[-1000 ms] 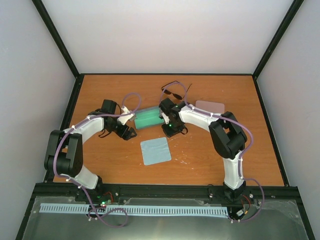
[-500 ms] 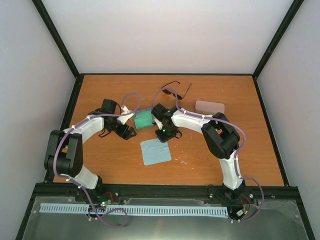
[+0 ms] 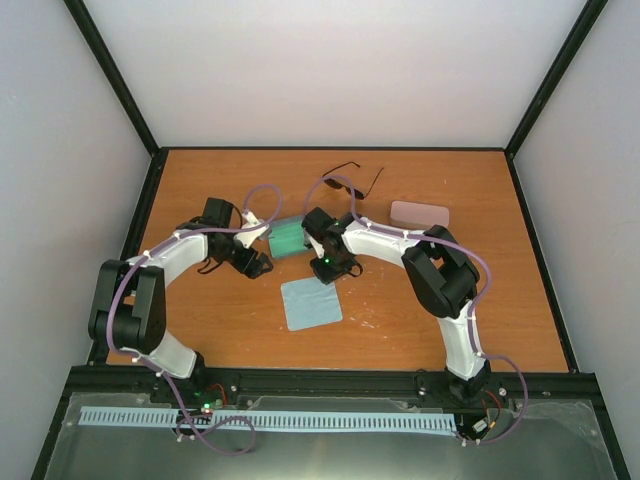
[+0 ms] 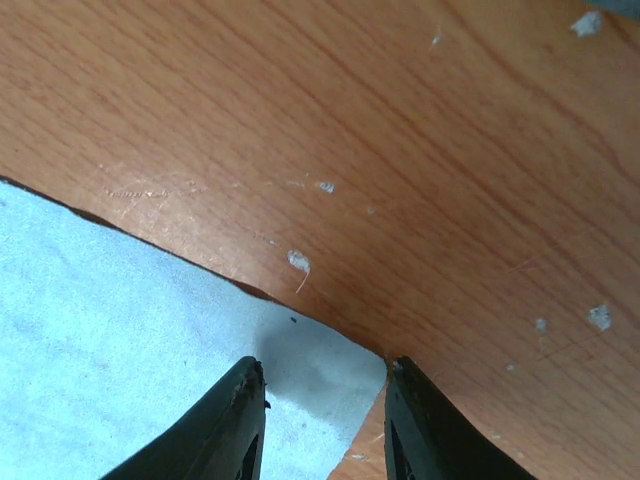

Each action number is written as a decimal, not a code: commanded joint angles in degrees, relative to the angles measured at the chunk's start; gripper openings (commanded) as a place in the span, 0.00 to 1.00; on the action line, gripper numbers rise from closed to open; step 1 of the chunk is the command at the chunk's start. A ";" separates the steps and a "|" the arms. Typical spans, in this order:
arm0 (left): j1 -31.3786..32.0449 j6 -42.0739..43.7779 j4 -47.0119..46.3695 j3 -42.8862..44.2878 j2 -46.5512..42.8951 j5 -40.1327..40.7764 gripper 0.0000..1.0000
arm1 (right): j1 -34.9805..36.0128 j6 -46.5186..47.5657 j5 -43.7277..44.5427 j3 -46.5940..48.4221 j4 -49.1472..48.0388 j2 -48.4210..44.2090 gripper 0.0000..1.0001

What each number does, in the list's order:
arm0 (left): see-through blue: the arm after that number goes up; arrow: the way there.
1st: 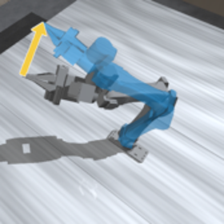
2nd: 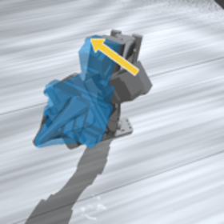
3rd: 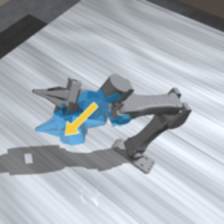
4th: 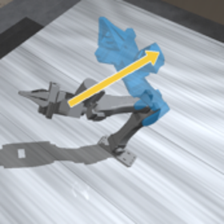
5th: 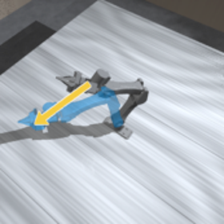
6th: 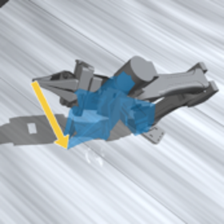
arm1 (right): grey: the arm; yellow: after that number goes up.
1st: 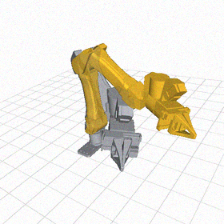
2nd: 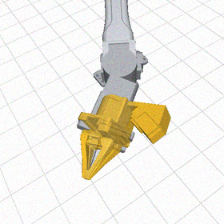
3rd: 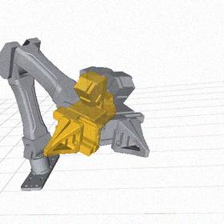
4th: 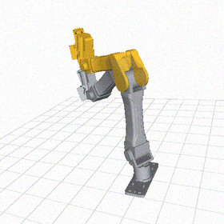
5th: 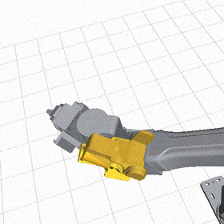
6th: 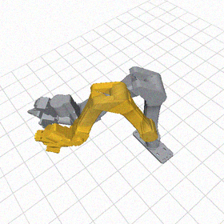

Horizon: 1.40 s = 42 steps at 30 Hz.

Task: Organize the sunglasses
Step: Fold the glasses cleaning cloth at the center of the board.

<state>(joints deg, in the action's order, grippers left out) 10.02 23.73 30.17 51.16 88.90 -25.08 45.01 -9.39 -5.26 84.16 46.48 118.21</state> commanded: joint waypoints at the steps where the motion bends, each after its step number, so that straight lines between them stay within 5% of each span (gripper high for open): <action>1: 0.09 0.18 -1.07 2.28 0.86 -0.54 0.86 | -0.53 -0.86 2.09 -0.66 -0.97 1.22 0.33; 6: 0.09 0.00 -1.08 2.47 1.50 -0.97 0.86 | -0.54 -0.57 1.57 -0.49 -0.49 2.77 0.30; 16: 3.54 0.66 -0.09 1.33 1.69 -0.99 0.86 | -0.54 -0.77 -0.75 -3.46 -0.40 3.66 0.03; 42: 12.87 -0.65 0.62 -0.22 6.05 6.68 0.77 | -0.82 -4.25 2.97 -4.68 -2.03 -7.41 0.03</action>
<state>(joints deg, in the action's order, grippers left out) 22.48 23.64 30.39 50.11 93.82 -19.73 44.07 -12.58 -3.84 80.03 44.58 113.82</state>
